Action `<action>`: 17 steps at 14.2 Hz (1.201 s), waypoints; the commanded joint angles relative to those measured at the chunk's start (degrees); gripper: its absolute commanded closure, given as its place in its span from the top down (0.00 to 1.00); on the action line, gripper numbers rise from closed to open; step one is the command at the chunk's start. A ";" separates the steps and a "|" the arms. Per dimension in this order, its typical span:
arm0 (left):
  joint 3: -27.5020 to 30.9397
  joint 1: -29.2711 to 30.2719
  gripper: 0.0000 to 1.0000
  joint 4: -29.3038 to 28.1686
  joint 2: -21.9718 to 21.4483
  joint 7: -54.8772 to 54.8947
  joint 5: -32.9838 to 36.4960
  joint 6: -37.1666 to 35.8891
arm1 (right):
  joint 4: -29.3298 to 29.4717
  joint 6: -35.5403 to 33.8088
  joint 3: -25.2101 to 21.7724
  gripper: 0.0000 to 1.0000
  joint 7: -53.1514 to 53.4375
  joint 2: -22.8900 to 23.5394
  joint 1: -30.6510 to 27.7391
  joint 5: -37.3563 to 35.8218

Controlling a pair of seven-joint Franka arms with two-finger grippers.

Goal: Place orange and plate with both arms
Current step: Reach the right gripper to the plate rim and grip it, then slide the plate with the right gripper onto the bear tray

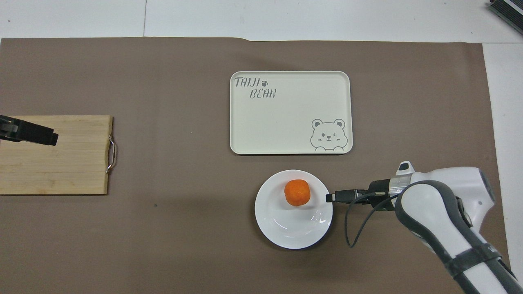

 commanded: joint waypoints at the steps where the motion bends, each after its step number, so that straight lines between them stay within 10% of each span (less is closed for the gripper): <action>1: -0.34 0.46 1.00 0.86 -0.05 -0.06 0.79 -1.20 | -2.74 3.36 -0.03 1.00 -6.46 1.30 1.43 6.68; 9: -0.34 0.46 1.00 0.86 -0.05 -0.06 0.79 -1.20 | -4.41 3.71 -0.03 1.00 -9.02 2.80 3.53 13.19; 10: -0.34 0.46 1.00 0.86 -0.05 -0.06 0.79 -1.20 | -4.41 3.72 -0.03 0.92 -9.29 2.97 3.71 13.91; 14: -0.34 0.46 1.00 0.86 -0.05 -0.06 0.79 -1.20 | -4.41 3.54 -0.12 0.03 -8.59 3.06 3.71 14.00; 17: -0.34 0.46 1.00 0.86 -0.05 -0.06 0.79 -1.20 | -4.33 3.45 -0.12 0.00 -6.57 3.33 3.71 14.00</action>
